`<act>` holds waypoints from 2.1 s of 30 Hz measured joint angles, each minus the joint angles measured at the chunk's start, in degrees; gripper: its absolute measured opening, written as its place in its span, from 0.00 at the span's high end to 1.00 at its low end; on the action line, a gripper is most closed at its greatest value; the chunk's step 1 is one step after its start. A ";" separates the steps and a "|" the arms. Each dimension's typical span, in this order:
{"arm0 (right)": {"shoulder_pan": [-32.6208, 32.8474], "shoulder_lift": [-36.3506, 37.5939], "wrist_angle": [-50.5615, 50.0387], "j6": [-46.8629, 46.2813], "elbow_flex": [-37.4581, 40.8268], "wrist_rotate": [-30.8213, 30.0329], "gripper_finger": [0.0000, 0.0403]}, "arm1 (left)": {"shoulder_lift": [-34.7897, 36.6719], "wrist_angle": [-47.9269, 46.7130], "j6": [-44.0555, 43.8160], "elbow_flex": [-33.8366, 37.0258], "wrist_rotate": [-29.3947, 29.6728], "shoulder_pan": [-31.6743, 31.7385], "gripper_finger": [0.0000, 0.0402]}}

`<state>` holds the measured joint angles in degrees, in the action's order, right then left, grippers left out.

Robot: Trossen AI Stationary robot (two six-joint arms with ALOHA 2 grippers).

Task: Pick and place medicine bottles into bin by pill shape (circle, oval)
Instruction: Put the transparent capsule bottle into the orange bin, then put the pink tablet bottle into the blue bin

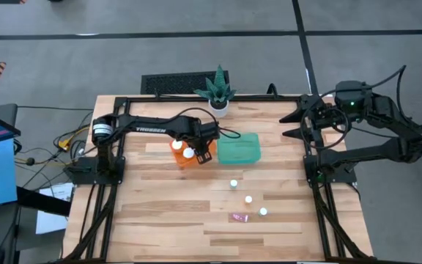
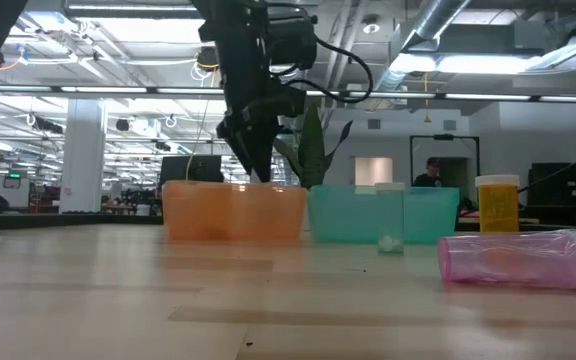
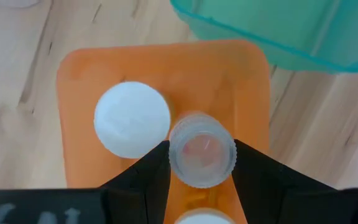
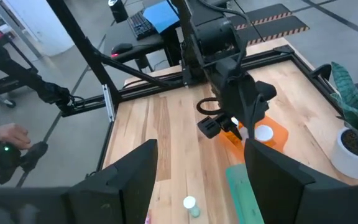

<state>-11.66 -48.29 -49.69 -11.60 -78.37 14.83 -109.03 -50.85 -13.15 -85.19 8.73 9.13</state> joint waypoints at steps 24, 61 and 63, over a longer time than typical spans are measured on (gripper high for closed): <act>0.04 0.35 -0.45 1.03 0.02 0.07 0.38 | -2.75 1.16 -0.90 0.37 0.10 0.29 0.64; 0.01 1.92 -1.17 1.51 0.03 0.11 0.38 | -4.50 -1.36 -1.51 -1.14 -2.34 0.18 0.40; 0.02 1.92 -1.32 1.51 0.02 0.11 0.38 | -4.42 -2.80 -1.49 -2.49 -1.98 0.18 0.38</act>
<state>-11.64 -46.37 -51.01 -10.09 -78.35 14.94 -113.45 -53.66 -14.64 -87.68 6.75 9.30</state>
